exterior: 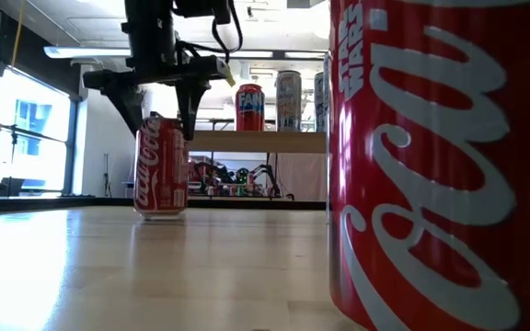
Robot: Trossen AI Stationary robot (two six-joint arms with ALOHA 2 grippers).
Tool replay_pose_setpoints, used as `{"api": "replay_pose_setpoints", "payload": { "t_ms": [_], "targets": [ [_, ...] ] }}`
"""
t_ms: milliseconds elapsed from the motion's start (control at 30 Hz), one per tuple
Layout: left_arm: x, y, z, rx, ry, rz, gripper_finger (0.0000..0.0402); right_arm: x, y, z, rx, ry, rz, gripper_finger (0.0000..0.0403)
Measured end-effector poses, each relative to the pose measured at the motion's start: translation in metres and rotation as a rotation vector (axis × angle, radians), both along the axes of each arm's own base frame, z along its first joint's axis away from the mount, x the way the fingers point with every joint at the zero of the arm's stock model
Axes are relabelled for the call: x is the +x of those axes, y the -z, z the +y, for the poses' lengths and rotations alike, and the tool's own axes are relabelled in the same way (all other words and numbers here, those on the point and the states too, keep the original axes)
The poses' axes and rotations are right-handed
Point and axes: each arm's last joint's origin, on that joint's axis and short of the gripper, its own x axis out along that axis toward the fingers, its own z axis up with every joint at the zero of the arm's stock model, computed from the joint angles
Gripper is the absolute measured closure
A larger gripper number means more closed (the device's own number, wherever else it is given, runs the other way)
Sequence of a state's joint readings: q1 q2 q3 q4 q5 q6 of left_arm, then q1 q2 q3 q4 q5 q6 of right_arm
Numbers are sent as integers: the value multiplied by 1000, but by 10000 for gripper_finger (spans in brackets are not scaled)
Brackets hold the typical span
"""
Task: Place canned beverage on shelf
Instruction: Put the top red white soda can on the shelf
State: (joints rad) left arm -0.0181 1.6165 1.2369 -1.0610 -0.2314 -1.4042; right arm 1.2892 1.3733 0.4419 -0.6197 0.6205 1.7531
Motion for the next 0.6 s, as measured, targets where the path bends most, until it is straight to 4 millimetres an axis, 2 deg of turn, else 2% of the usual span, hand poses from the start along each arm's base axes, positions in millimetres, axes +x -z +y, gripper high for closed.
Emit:
{"api": "replay_pose_setpoints", "payload": {
  "t_ms": [267, 467, 600],
  "targets": [
    [0, 5, -4, 16, 10, -14, 94, 0, 0, 0, 0, 0, 0, 64],
    [0, 5, -15, 110, 114, 1, 58, 0, 0, 0, 0, 0, 0, 64],
    [-1, 4, -21, 131, 93, -12, 40, 0, 0, 0, 0, 0, 0, 64]
  ]
}}
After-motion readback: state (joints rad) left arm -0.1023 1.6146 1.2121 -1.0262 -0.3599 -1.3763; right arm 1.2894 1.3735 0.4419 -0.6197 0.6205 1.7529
